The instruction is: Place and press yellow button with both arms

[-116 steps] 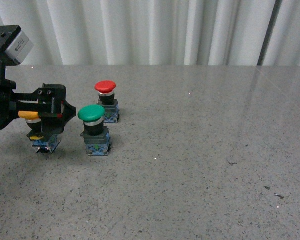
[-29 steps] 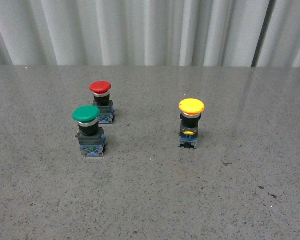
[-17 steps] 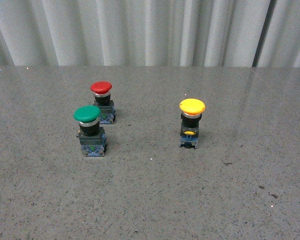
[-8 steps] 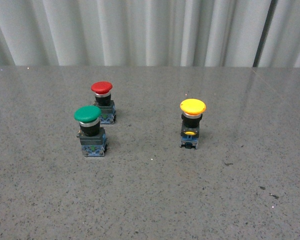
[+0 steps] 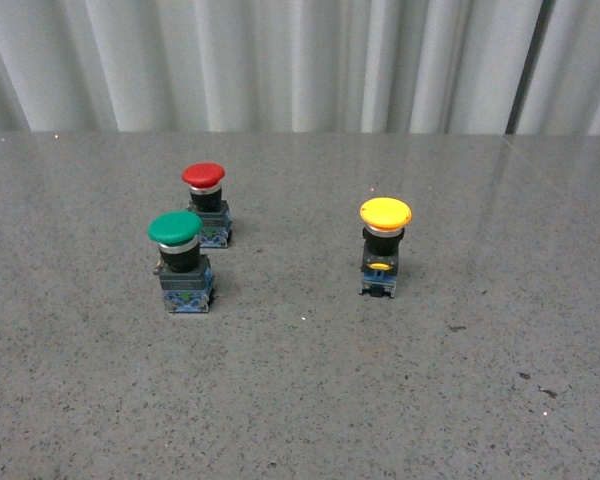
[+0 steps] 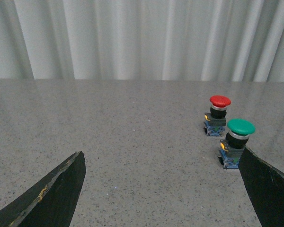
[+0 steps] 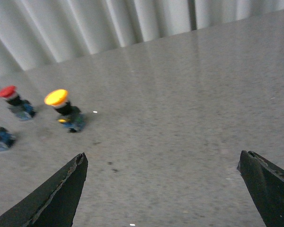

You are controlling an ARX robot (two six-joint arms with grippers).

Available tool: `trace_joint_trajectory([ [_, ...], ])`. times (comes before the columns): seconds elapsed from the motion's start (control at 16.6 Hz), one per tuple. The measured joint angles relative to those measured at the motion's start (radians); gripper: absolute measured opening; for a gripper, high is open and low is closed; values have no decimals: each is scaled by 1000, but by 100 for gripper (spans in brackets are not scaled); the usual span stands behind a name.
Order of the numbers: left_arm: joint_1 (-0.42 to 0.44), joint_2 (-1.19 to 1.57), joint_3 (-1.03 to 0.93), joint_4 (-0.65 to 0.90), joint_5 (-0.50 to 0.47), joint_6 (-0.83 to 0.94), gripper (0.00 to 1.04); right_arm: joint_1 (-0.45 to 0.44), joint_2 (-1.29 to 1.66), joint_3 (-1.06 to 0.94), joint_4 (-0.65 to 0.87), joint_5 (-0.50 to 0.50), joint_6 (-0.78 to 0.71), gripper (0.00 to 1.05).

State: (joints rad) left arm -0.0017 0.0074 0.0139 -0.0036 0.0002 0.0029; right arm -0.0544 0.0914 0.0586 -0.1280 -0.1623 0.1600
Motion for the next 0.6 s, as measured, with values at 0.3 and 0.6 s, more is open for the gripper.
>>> trace_joint_trajectory([
  [0.3, 0, 0, 0, 0, 0, 0, 98, 172, 581, 278, 524, 0, 123, 98],
  [0.6, 0, 0, 0, 0, -1, 0, 98, 373, 1174, 607, 671, 86, -4, 98],
])
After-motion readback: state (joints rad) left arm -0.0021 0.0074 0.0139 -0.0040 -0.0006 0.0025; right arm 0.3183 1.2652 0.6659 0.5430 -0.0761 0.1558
